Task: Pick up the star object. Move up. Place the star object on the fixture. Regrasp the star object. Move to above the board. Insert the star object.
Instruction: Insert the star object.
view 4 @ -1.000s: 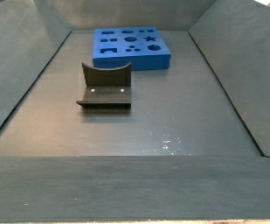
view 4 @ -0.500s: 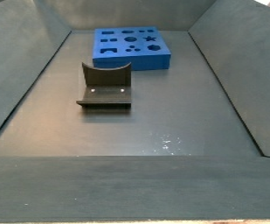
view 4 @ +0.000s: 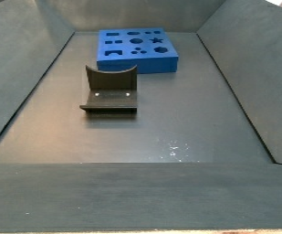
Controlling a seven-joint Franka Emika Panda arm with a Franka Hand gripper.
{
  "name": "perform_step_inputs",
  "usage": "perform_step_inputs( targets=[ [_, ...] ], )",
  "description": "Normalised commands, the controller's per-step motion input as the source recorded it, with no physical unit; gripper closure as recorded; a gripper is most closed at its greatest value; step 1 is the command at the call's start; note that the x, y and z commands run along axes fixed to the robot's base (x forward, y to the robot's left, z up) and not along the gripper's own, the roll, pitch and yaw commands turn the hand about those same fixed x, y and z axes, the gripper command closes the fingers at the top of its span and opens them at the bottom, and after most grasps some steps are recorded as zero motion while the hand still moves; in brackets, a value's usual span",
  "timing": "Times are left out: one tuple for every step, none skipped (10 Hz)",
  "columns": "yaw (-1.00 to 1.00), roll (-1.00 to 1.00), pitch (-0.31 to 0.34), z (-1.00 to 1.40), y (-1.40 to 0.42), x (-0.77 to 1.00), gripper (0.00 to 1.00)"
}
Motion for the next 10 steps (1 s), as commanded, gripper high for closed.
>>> perform_step_inputs(
  targets=[
    [0.0,0.1,-0.32,-0.75,-0.07,-0.16,1.0],
    [0.12,-0.11,0.24,-0.95,0.25,0.59,1.0],
    [0.0,-0.21,0.154,-0.9,0.28,0.47,1.0],
    [0.01,-0.36,0.163,-0.75,0.47,0.25,1.0],
    [0.0,-0.37,0.0,-0.51,0.24,0.07,1.0],
    [0.0,-0.19,0.091,-0.06,0.12,0.13,1.0],
    [0.5,-0.23,0.086,-0.81,0.04,0.1,1.0],
    [0.95,-0.19,0.0,-0.72,0.0,0.0,1.0],
    [0.28,-0.18,-0.106,-0.55,0.15,0.0,1.0],
    [0.0,-0.09,0.0,0.0,0.06,0.0,1.0]
  ],
)
